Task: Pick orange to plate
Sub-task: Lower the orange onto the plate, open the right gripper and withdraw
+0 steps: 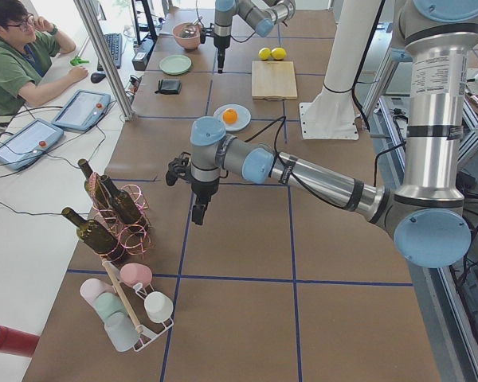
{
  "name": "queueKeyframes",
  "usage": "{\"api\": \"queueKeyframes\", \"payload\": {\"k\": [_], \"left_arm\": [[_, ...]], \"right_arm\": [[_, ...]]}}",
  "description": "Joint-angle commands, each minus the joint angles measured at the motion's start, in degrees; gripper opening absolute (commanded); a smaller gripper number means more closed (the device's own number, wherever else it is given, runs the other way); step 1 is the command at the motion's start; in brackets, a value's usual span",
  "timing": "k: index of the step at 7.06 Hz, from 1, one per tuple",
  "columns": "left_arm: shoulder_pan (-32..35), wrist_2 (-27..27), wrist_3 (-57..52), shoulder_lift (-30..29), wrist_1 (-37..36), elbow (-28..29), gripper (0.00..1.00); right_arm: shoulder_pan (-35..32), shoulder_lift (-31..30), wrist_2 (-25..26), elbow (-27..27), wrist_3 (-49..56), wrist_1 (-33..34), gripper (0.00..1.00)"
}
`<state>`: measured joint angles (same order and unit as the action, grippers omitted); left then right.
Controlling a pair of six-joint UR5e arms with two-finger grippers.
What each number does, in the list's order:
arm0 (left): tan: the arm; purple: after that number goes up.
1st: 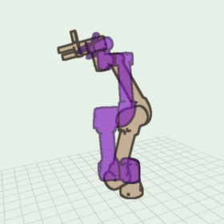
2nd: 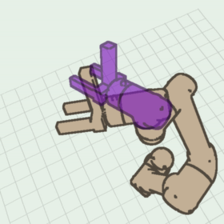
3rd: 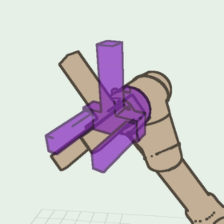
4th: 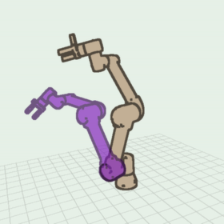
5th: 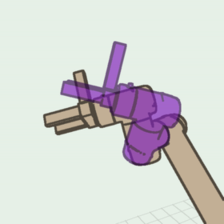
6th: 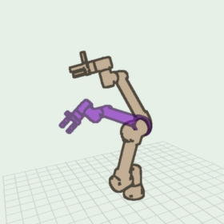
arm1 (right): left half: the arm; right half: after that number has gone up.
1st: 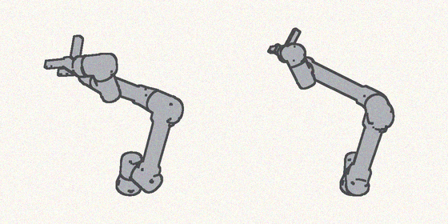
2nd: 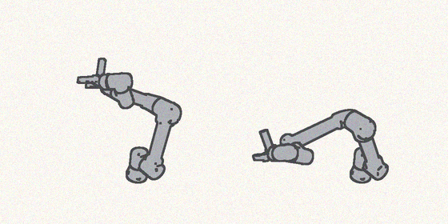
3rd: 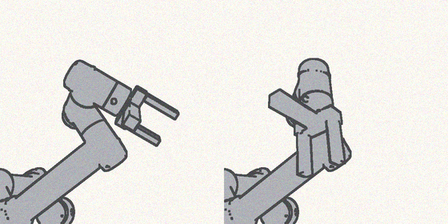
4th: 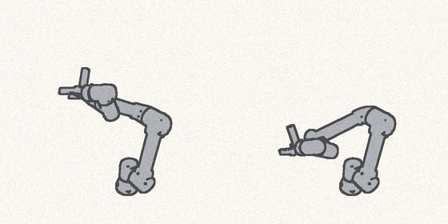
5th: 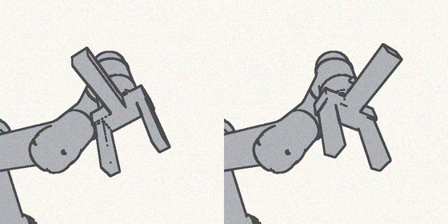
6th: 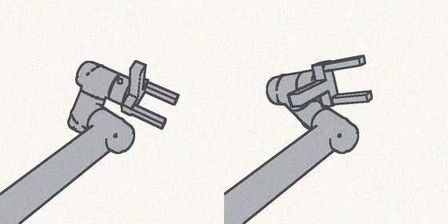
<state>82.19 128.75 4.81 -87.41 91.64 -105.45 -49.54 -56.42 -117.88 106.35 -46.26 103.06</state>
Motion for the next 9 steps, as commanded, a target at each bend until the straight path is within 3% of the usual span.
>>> {"api": "queueKeyframes", "payload": {"k": [1,2,5,7,8,9], "left_arm": [[6.9,3.5,-7.6,0.3,-1.3,6.9,1.0],[8.1,4.4,-7.5,-0.6,-7.1,6.6,1.0],[8.3,7.3,-7.0,-0.2,-8.1,6.7,1.0],[8.3,7.3,-7.1,0.1,-7.8,6.7,1.0],[8.3,7.3,-7.1,0.2,-7.8,6.5,1.0],[8.3,7.3,-7.1,0.3,-7.9,6.2,1.0]], "right_arm": [[-10.9,-9.0,-8.6,2.3,15.7,-0.2,1.0],[-15.2,-13.3,-12.2,2.2,23.0,-0.2,1.0],[-26.9,-23.8,-17.4,-1.6,42.5,-0.1,1.0],[-35.6,-25.6,-21.5,-11.2,53.9,-0.3,1.0],[-38.9,-26.1,-21.7,-15.6,54.4,-2.1,1.0],[-40.6,-27.5,-21.9,-19.5,56.4,-7.5,1.0]]}}
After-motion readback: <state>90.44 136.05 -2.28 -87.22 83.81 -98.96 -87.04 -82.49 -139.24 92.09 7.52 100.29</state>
